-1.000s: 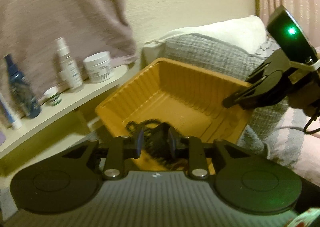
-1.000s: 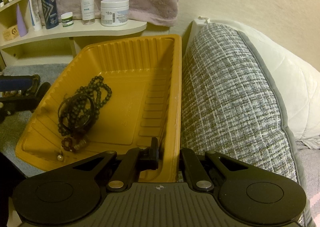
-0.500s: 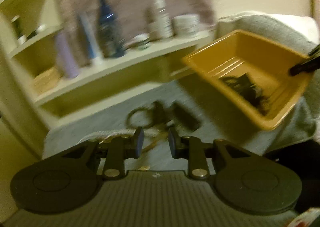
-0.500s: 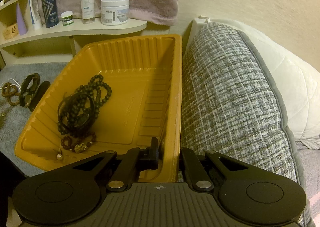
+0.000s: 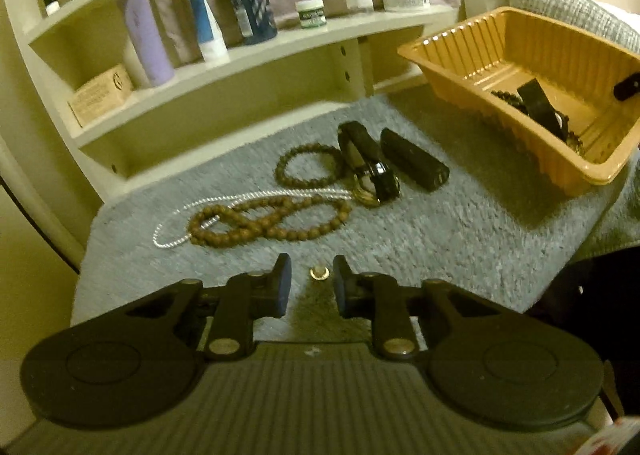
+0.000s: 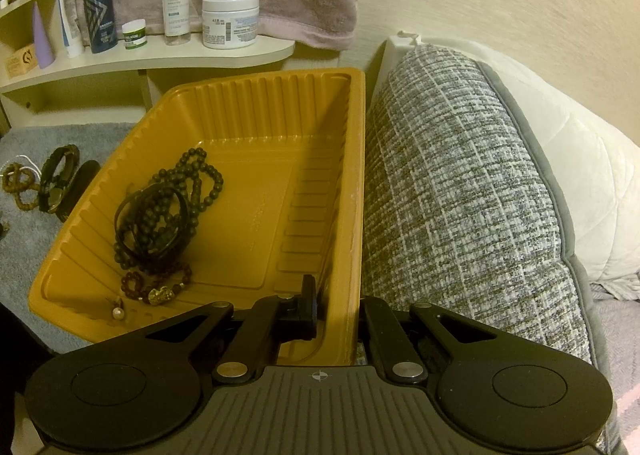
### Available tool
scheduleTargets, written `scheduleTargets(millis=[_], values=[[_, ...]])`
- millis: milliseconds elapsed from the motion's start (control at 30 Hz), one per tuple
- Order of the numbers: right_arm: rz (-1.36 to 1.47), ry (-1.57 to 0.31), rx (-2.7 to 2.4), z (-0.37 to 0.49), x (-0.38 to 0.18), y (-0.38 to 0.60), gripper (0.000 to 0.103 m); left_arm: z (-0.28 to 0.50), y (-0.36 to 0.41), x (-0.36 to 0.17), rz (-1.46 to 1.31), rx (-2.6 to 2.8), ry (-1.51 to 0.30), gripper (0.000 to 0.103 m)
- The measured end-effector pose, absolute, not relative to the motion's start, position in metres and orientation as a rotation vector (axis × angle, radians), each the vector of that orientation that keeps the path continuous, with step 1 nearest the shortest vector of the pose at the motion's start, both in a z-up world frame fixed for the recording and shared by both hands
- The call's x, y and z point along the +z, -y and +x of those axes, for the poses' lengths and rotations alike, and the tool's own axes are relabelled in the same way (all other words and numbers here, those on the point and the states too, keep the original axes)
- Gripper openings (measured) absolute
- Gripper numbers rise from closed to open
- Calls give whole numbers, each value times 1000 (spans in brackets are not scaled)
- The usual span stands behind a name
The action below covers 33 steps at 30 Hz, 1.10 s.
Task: Organize jewelry
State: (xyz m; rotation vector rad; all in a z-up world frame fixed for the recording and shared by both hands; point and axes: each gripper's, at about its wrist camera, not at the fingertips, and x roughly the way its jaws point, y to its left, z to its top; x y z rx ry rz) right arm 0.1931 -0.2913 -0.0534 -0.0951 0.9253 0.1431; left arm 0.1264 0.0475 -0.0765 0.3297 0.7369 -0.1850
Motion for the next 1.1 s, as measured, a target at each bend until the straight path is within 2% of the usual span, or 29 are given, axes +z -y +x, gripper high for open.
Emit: scheduleTargets(millis=[333,1100], values=[[-97,-926,143,193,-54,292,4,134,-46,-85,316,-178,-741,11],[-95,-926,143,193,-54,292,4,136,-39,-70,303,-196,-732,7]])
